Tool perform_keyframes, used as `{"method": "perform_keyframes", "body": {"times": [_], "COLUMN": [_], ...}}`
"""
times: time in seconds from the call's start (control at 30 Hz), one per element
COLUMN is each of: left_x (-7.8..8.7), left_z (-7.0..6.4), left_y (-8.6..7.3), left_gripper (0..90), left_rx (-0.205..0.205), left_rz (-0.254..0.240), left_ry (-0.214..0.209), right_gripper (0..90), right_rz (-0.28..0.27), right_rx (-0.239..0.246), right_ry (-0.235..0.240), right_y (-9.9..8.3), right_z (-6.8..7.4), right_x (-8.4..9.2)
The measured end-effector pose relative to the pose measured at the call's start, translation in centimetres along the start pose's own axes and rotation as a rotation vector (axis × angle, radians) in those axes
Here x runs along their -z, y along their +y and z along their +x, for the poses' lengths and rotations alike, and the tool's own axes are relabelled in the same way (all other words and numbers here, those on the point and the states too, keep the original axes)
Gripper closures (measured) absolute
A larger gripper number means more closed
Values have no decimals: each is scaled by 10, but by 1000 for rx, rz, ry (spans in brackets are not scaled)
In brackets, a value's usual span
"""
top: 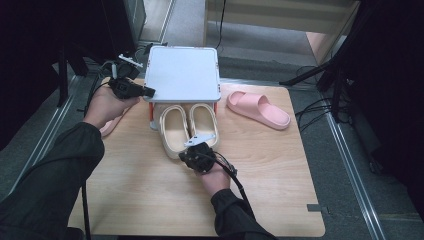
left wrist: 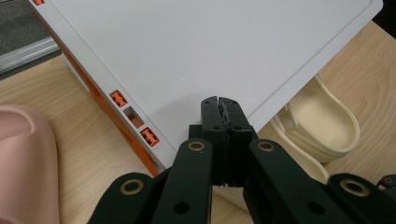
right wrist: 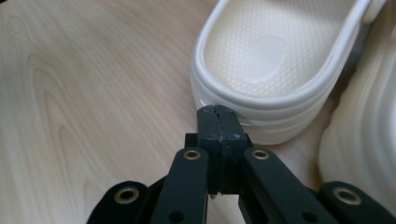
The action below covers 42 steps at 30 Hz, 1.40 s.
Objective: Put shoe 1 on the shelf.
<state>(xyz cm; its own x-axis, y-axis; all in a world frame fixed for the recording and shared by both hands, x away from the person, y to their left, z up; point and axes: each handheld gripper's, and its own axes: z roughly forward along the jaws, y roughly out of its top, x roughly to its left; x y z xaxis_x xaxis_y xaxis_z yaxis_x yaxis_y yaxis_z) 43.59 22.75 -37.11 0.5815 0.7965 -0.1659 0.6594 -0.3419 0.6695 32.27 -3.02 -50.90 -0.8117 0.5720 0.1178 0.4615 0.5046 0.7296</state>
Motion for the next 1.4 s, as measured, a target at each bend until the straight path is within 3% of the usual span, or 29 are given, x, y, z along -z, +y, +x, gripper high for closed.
{"method": "perform_keyframes", "body": {"times": [0.2,0.4,0.47,0.57,0.67,0.8,1.13,1.4], "left_x": [0,1,0,0,0,0,0,1], "left_z": [1,2,2,1,2,2,3,2], "left_y": [0,0,-1,-1,-1,-1,-1,-1], "left_gripper": [899,899,899,899,899,899,899,899], "left_rx": [4,2,1,0,0,-1,-6,-6], "left_rz": [-1,-1,-3,-3,-3,-3,-7,-3], "left_ry": [-3,-4,-5,-6,-6,-8,-9,-3], "right_gripper": [900,900,900,900,900,900,900,900], "right_rz": [-14,-24,-31,-62,-94,-120,-113,-124], "right_rx": [5,-47,-50,-61,-115,-145,-153,-104], "right_ry": [-5,-4,-37,-46,-50,-57,-71,-44], "right_y": [20,36,43,45,49,56,63,60], "right_z": [-2,-11,-12,-14,-19,-26,-31,-23], "right_x": [-16,-34,-43,-48,-55,-63,-68,-44]}}
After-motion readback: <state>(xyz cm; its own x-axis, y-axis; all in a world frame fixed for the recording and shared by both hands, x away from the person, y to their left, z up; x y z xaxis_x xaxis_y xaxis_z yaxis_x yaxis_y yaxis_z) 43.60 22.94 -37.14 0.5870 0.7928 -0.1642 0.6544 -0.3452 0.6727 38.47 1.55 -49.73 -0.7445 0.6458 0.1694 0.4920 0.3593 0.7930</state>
